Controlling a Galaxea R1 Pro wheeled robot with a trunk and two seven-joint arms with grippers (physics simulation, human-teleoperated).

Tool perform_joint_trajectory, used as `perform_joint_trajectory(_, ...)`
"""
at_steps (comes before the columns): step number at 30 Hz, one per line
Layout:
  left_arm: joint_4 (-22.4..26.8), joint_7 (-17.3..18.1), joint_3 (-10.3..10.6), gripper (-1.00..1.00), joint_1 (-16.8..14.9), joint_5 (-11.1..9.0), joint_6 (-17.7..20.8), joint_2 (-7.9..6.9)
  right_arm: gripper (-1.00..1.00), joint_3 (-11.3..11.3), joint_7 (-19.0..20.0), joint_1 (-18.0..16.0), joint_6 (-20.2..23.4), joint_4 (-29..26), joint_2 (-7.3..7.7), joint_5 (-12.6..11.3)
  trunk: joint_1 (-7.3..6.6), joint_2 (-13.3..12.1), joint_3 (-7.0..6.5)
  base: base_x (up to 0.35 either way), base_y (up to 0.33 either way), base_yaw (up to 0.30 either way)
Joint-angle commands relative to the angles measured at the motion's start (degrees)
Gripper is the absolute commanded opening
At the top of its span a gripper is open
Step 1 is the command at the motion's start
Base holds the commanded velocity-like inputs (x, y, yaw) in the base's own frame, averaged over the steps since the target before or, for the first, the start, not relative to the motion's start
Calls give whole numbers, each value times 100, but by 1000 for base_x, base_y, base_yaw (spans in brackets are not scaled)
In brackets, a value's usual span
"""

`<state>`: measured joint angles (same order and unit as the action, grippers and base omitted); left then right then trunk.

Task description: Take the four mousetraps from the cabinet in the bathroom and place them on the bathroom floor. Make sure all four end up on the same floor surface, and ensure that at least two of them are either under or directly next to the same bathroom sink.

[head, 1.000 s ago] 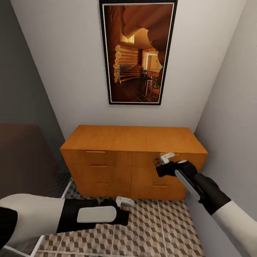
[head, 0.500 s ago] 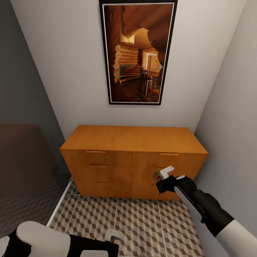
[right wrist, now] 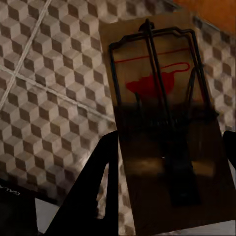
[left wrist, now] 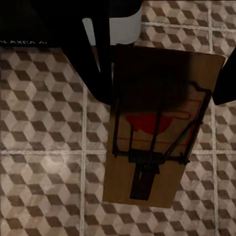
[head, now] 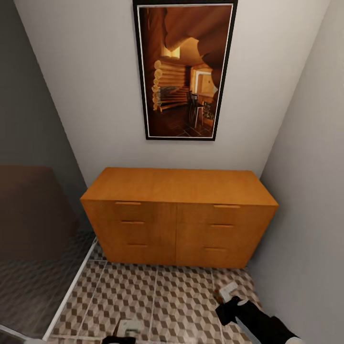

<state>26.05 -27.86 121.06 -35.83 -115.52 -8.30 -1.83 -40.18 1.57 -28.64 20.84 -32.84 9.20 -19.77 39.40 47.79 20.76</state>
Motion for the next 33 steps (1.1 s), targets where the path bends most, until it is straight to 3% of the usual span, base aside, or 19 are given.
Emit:
perform_joint_trajectory(1, -38, -13, -4, -100, 469, -6, -908, -48, -100, -16, -7, 179, -1927, 2948, -663, 1, 0, 0, -1, 0, 0, 0)
perform_joint_trajectory(2, -39, -15, -4, -100, 532, -19, -990, -90, -100, -16, -9, 269, -2125, 3085, -702, 2, 0, 0, -1, 0, 0, 0)
perform_joint_trajectory(3, -31, -18, -4, -100, 814, -32, -1121, -137, -100, -8, -45, 664, -2343, 3230, -734, -5, 0, 0, -1, 0, 0, 0)
perform_joint_trajectory(4, -34, -18, -4, -100, 865, -32, -1124, -139, -100, -8, -47, 687, -2348, 3233, -734, -9, 0, 0, -1, 0, 0, 0)
perform_joint_trajectory(11, -189, -33, -12, -100, 967, -24, -1126, -279, -100, -8, -59, 753, -2356, 3265, -734, -28, 0, 0, -3, 0, 0, 51)
perform_joint_trajectory(17, -540, -35, -21, -100, 971, -32, -1109, -278, -100, 0, -61, 795, -2350, 3274, -712, -43, 0, 0, -16, 0, 0, 260)
perform_joint_trajectory(33, -435, 7, 0, -100, 973, 18, -1076, -247, -100, 1, -61, 828, -2339, 3292, -700, -44, 0, 0, -54, 0, 0, 280)
